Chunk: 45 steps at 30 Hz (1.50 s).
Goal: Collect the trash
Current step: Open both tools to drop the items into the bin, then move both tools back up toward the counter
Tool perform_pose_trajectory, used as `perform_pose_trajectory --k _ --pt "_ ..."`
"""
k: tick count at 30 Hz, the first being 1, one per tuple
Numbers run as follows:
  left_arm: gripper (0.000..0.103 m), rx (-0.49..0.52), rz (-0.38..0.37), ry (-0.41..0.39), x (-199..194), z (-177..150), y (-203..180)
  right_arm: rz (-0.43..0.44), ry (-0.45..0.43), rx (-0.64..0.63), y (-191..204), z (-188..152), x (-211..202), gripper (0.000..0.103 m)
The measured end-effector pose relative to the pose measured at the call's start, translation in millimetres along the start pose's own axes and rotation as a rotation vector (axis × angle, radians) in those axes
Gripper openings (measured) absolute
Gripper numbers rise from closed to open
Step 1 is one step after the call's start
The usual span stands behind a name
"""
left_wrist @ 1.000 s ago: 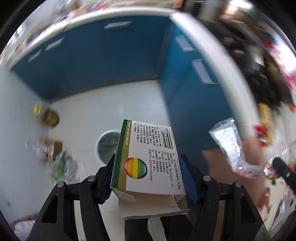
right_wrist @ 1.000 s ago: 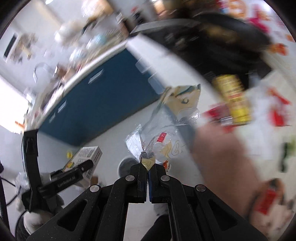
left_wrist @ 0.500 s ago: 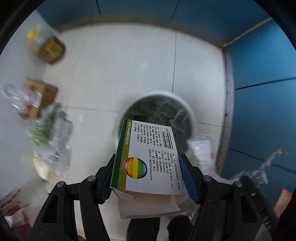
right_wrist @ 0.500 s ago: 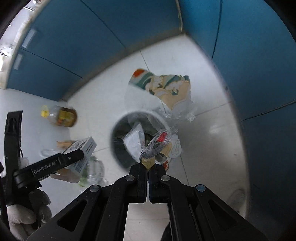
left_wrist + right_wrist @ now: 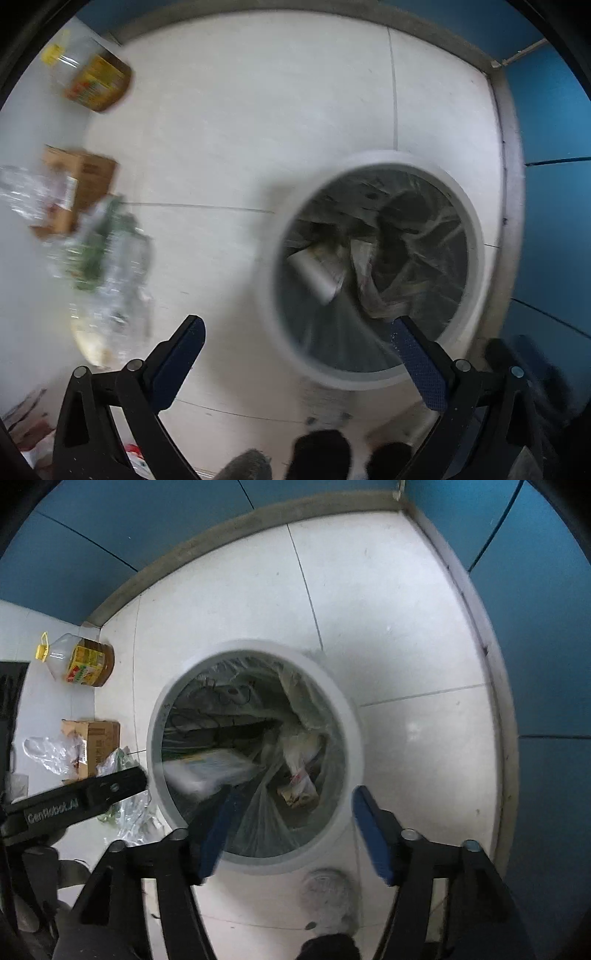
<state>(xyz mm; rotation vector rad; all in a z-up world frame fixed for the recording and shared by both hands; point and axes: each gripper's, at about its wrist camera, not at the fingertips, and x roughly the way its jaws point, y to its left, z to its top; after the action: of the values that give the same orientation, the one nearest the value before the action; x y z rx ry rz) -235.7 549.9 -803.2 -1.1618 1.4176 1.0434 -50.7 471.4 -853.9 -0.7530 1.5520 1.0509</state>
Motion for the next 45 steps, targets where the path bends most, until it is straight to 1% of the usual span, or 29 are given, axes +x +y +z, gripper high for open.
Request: perform_pose_trajectory --k 1,2,5,7,8,9,12,14,15,19,21,26,30,34,38,40,42,43,45 --pt "0.103 0.006 0.021 -0.026 -10 -3 1 -0.012 -0.003 -0.013 -1 -1 -6 0.094" --pt "0.103 0.01 0.052 -0.058 -25 -10 1 -0.03 -0.016 -0.033 0 -1 -15 0.099" --pt "0.103 0.0 0.102 -0.133 -60 -24 10 -0.065 -0.08 -0.082 6 -3 -48 0.099" --pt "0.103 -0.014 0.132 -0.181 -93 -38 15 -0.094 -0.104 -0.107 12 -5 -70 0.099" --pt "0.103 -0.024 0.132 -0.193 -105 -42 18 -0.108 -0.113 -0.118 15 -7 -84 0.1" --pt "0.103 -0.038 0.125 -0.205 -126 -51 19 -0.113 -0.118 -0.128 17 -10 -99 0.1" --pt "0.103 -0.063 0.104 -0.23 -170 -69 24 -0.114 -0.122 -0.151 27 -21 -146 0.101" --pt "0.103 -0.068 0.09 -0.241 -200 -84 25 -0.125 -0.137 -0.166 33 -31 -180 0.103" --pt "0.103 -0.069 0.087 -0.248 -221 -95 25 -0.128 -0.144 -0.173 36 -35 -201 0.103" --pt "0.103 -0.057 0.067 -0.273 -278 -125 22 -0.122 -0.165 -0.196 46 -56 -272 0.103" --pt "0.103 -0.048 0.06 -0.29 -310 -142 21 -0.108 -0.173 -0.198 47 -67 -309 0.103" --pt "0.103 -0.023 0.049 -0.328 -373 -178 16 -0.08 -0.187 -0.192 45 -93 -390 0.103" --pt "0.103 0.004 0.038 -0.358 -413 -201 10 -0.047 -0.223 -0.196 44 -113 -454 0.103" --pt "0.103 0.011 0.027 -0.395 -448 -219 6 -0.018 -0.257 -0.199 46 -128 -502 0.103" --pt "0.103 0.014 0.013 -0.426 -476 -233 4 0.011 -0.298 -0.175 40 -139 -538 0.103" --pt "0.103 0.026 0.035 -0.442 -487 -238 2 0.037 -0.317 -0.147 34 -144 -554 0.103" --pt "0.103 0.05 0.104 -0.479 -501 -244 -7 0.069 -0.34 -0.114 26 -148 -568 0.103" --pt "0.103 0.061 0.131 -0.505 -508 -247 -14 0.095 -0.354 -0.086 18 -150 -577 0.103" --pt "0.103 0.09 0.15 -0.553 -524 -250 -31 0.133 -0.386 -0.009 -5 -154 -597 0.103"
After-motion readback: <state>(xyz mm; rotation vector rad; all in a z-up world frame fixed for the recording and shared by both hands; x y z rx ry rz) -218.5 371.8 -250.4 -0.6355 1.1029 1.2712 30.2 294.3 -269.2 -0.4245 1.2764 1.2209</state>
